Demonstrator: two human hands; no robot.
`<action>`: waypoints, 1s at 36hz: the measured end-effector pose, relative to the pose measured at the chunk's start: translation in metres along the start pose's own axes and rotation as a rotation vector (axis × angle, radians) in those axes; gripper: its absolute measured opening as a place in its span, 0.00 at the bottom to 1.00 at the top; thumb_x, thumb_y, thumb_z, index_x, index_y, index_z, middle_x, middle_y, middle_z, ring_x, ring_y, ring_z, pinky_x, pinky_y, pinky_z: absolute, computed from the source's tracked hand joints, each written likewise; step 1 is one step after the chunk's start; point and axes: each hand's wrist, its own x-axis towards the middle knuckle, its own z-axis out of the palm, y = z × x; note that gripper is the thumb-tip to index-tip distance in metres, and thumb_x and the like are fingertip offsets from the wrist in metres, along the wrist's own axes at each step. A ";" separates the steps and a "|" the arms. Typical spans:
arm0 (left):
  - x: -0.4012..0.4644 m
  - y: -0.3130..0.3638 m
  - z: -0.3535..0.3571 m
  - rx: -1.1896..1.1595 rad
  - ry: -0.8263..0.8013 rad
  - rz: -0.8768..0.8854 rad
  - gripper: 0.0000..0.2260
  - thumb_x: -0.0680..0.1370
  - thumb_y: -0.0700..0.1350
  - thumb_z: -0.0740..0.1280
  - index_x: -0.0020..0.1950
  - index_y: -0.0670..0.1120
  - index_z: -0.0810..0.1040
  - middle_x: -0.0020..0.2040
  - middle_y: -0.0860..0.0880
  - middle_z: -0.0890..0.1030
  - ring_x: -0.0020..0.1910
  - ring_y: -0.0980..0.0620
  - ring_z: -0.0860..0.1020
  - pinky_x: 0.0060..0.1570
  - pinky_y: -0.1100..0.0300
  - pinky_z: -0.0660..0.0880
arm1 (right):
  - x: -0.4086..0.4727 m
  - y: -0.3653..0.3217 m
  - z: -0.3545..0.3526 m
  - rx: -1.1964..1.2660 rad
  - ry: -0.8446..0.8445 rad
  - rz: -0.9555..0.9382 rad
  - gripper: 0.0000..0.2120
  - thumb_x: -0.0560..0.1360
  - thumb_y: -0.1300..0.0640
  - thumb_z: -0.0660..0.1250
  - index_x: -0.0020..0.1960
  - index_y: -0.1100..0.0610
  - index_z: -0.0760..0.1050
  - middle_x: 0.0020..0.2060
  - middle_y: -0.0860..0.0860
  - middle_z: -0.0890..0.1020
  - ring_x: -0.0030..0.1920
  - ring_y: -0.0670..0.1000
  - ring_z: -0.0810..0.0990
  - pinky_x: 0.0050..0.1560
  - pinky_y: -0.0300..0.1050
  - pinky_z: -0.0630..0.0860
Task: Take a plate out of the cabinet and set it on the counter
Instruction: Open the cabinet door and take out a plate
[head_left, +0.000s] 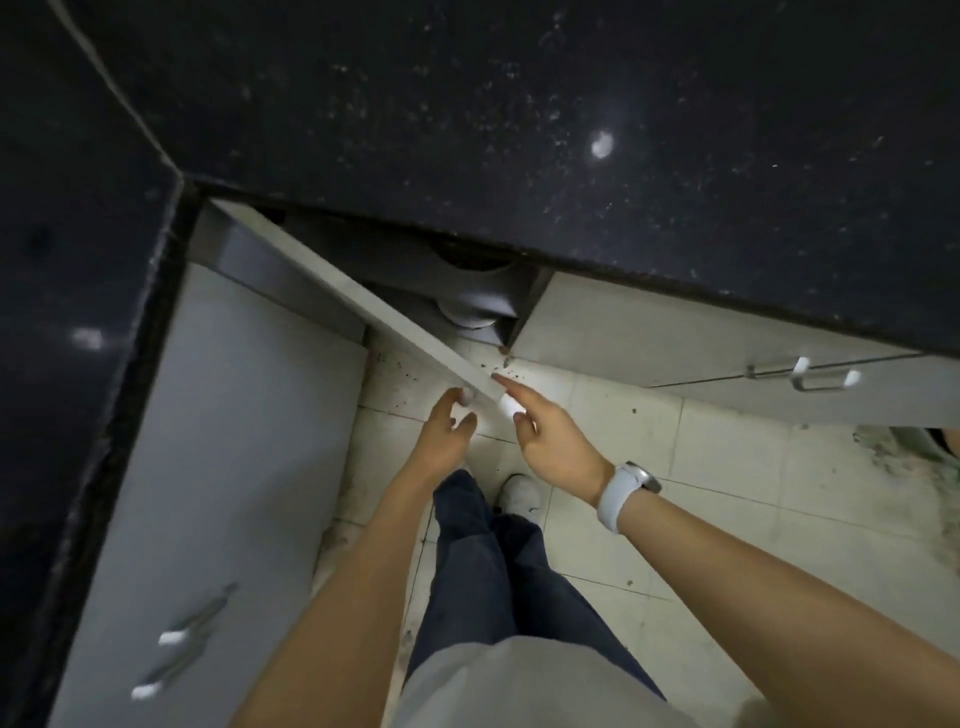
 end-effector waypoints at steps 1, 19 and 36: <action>-0.008 -0.007 -0.005 -0.018 0.002 -0.017 0.16 0.79 0.43 0.56 0.68 0.49 0.65 0.70 0.44 0.69 0.66 0.46 0.68 0.65 0.53 0.65 | -0.006 0.001 0.009 -0.008 -0.032 -0.015 0.25 0.76 0.70 0.52 0.70 0.56 0.62 0.70 0.55 0.69 0.69 0.51 0.67 0.61 0.24 0.56; -0.127 -0.069 -0.104 0.048 0.691 0.155 0.16 0.79 0.41 0.58 0.67 0.48 0.68 0.55 0.50 0.78 0.47 0.58 0.77 0.42 0.73 0.72 | -0.020 -0.034 0.146 -0.199 -0.472 -0.122 0.21 0.77 0.65 0.52 0.70 0.58 0.63 0.70 0.56 0.68 0.70 0.53 0.66 0.67 0.35 0.58; -0.072 -0.053 -0.078 0.650 0.749 0.395 0.22 0.73 0.36 0.60 0.67 0.42 0.65 0.70 0.37 0.68 0.70 0.41 0.63 0.67 0.44 0.66 | 0.054 -0.006 0.088 0.046 0.056 0.205 0.16 0.76 0.66 0.52 0.60 0.63 0.72 0.56 0.61 0.79 0.55 0.57 0.77 0.60 0.50 0.72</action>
